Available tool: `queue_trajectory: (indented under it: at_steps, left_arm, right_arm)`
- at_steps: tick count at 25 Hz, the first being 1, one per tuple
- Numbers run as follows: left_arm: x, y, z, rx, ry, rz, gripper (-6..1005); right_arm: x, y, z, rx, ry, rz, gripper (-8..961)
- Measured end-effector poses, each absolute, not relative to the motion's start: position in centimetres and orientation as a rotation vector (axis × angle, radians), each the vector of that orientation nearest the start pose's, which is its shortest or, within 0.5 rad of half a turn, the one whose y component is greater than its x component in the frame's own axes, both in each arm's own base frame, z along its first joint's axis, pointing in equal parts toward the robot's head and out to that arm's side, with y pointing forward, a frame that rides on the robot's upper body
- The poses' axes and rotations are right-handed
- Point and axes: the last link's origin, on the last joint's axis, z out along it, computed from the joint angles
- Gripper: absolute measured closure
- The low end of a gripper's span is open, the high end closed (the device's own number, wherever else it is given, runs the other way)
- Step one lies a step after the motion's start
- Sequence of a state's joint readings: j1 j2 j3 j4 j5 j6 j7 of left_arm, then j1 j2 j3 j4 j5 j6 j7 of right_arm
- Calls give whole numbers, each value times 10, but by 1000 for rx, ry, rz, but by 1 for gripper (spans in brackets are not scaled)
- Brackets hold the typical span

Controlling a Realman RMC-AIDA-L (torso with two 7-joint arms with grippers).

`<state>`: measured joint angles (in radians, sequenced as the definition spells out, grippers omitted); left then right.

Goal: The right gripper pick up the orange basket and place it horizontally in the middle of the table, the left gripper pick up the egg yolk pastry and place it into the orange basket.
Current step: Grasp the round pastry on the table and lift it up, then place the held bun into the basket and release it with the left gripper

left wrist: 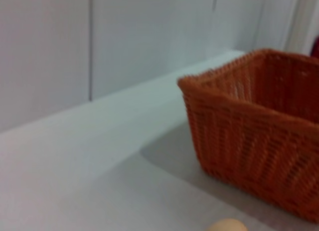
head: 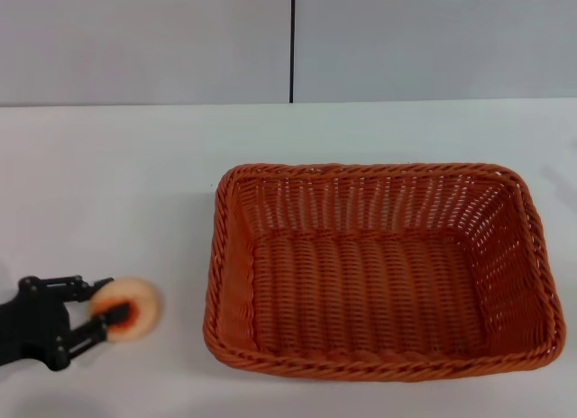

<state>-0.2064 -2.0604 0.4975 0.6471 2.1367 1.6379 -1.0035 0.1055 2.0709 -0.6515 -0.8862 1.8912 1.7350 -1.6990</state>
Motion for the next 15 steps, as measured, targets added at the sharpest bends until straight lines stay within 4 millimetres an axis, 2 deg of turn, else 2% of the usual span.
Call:
queue_trajectory:
  at_steps: [4, 5, 6, 8, 12, 13, 15]
  left_arm:
    - [-366, 214, 29, -2533, -596, -593, 593]
    - [-362, 214, 41, -2470, -576, -672, 624]
    - [-362, 214, 41, -2470, -576, -672, 641]
    - [-355, 213, 67, -2343, -494, -797, 675]
    - [-346, 215, 80, -2277, -409, -876, 742]
    - [-338, 215, 86, -2247, -355, -943, 759]
    - [-334, 215, 86, -2241, -334, -977, 776]
  right_arm:
    - [301, 244, 127, -2017, 544, 1289, 162]
    - [302, 243, 128, -2015, 544, 1285, 162]
    - [302, 243, 128, -2015, 544, 1285, 161]
    - [302, 244, 131, -2012, 537, 1284, 161]
    - [297, 250, 133, -2017, 528, 1301, 161]
    - [293, 255, 135, -2024, 532, 1326, 161]
    - [288, 259, 135, -2036, 528, 1348, 161]
